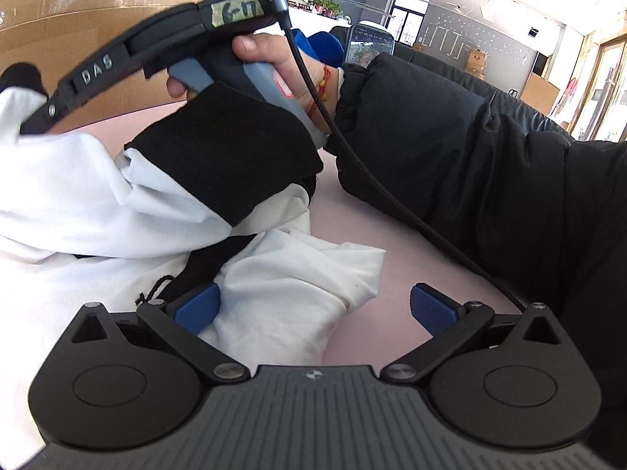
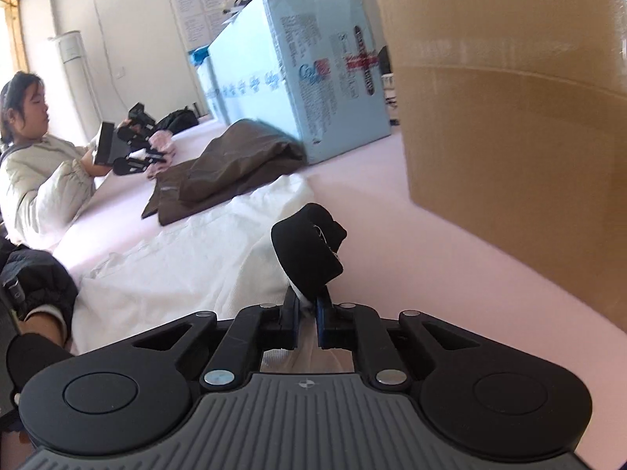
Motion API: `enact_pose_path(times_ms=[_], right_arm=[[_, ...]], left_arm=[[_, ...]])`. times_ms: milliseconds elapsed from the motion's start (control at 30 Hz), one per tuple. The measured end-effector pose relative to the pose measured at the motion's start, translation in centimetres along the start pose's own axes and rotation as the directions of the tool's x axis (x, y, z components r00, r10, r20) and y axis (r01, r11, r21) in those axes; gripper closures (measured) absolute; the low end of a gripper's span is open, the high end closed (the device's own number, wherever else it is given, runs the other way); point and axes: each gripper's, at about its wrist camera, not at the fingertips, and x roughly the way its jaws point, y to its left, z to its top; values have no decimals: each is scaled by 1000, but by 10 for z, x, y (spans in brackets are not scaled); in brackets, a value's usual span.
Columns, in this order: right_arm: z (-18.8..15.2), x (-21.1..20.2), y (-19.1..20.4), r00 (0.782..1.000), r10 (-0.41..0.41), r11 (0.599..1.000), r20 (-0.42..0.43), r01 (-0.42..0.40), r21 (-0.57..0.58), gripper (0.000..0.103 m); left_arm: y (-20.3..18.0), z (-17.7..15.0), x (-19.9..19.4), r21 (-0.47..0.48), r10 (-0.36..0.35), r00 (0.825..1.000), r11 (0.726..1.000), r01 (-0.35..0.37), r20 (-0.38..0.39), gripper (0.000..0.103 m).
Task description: Fold clothes
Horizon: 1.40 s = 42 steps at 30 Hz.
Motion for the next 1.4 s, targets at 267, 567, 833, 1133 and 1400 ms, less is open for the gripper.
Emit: enact_pose_path(times_ms=[267,567,833,1133,1400], right_arm=[[54,-2,22,853,-492,806,175,522,-277,97],[60,45,37,769,-593,563,237,607,-561,97],[40,11,69,762,-574,645,299,646,-408,97],[-42,-43,134,908,-375,788,188,419,-451,97],[-63,-70,125,998,-57,928,17,60,-367,31]], left_arm=[[-4,1,4,5,4,1000,1000,-4,0,0],[-4,-3,2,14,9,1000,1000,-9,-1,0],[8,-6,-10,-44,20,999,999,-18,41,0],[15,-8,-70,19,68,970,997,-75,235,0],[43,-13,-123,-15,160,927,986,-164,339,0]])
